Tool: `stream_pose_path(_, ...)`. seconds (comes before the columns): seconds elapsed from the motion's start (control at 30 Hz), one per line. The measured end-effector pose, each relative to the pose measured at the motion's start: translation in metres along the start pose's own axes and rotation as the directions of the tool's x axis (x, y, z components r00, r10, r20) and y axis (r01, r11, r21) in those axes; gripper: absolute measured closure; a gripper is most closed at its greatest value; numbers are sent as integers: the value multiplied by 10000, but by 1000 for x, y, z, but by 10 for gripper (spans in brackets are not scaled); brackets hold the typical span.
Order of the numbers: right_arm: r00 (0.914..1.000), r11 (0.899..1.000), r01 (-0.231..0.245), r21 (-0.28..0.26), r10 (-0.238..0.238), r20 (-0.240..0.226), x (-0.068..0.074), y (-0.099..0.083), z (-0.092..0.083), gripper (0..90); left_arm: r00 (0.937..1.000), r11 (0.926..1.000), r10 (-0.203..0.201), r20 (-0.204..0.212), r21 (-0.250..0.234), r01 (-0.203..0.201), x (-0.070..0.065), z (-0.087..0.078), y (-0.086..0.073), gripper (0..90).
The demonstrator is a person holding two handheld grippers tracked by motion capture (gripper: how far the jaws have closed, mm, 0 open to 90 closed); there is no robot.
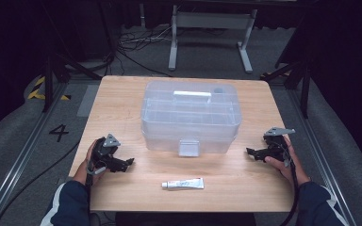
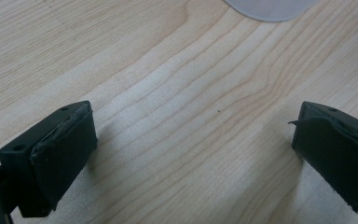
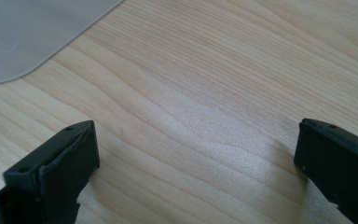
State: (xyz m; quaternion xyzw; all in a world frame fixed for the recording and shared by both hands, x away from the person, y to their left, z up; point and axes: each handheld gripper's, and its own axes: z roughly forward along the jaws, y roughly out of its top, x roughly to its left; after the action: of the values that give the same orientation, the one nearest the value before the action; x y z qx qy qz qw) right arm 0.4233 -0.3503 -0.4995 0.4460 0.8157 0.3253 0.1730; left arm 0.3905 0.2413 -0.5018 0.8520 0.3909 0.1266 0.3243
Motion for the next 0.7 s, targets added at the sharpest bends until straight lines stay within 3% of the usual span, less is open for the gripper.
stream_pose_path(0.4, 10000, 10000, 17, -23, -17, -28, -1, -1, -1, 0, 10000, 10000, 11, -19, -9, -11, 0, 0, 0, 3)
stream_pose_path(0.7, 10000, 9999, 49, 120, -49, 7, -1, 0, -2, 5, 9996, 9999, 163, 218, 26, -164, 2, 0, 0, 1)
